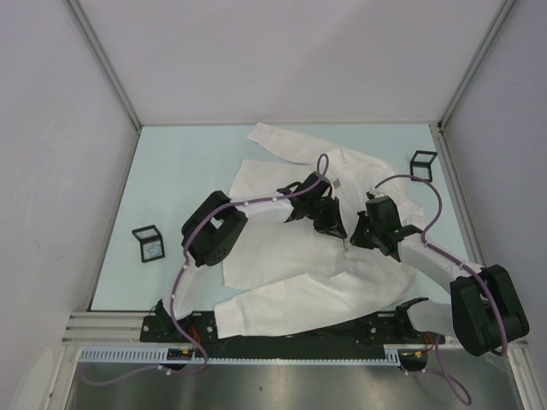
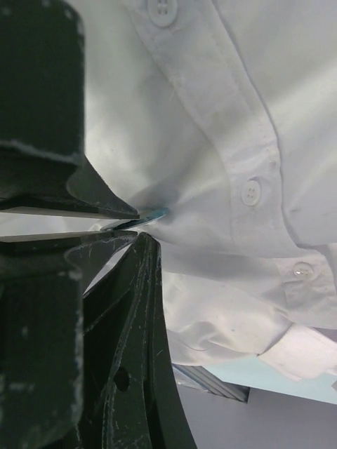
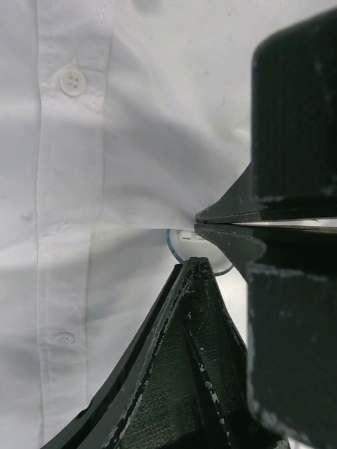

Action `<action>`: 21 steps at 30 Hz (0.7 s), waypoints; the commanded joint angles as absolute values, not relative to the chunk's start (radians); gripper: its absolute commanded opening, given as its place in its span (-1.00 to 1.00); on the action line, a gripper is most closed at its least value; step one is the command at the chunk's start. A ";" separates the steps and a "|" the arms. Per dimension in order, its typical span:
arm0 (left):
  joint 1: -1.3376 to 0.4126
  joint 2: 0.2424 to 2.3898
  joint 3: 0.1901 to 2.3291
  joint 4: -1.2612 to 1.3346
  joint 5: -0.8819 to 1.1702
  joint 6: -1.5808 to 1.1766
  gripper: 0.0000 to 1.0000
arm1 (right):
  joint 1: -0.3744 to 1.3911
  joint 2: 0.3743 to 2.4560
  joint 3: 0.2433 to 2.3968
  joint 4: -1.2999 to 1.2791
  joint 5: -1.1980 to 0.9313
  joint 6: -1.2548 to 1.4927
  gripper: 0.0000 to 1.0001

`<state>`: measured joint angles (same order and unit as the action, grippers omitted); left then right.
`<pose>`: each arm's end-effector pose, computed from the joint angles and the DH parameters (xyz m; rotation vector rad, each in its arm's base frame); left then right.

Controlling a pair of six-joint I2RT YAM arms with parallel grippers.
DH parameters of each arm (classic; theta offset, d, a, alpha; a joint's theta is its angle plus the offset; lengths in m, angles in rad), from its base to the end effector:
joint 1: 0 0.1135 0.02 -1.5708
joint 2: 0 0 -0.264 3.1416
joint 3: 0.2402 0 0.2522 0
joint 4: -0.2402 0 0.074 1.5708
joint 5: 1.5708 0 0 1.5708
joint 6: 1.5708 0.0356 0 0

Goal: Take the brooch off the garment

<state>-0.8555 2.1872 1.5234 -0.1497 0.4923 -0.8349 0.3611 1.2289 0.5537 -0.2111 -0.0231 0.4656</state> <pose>0.2988 -0.3696 0.1487 0.2992 2.7109 -1.2602 0.2144 0.0818 0.1710 0.1202 2.4938 0.3837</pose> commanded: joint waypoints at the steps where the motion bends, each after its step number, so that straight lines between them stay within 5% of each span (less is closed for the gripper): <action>1: -0.868 2.200 1.588 -0.196 0.465 -0.801 -0.70 | 0.367 1.230 0.552 -0.193 0.000 0.463 -1.00; 17: -0.876 2.192 1.583 -0.218 0.456 -0.773 -0.68 | 0.370 1.239 0.552 -0.193 0.000 0.459 -1.00; 21: -0.876 2.191 1.583 -0.198 0.482 -0.795 -0.87 | 0.373 1.252 0.552 -0.187 -0.008 0.456 -1.00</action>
<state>-0.8677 2.1944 1.5467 -0.2192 0.4553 -0.7933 0.3649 1.2373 0.5537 -0.2111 -0.0227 0.4656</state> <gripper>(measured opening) 0.098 0.009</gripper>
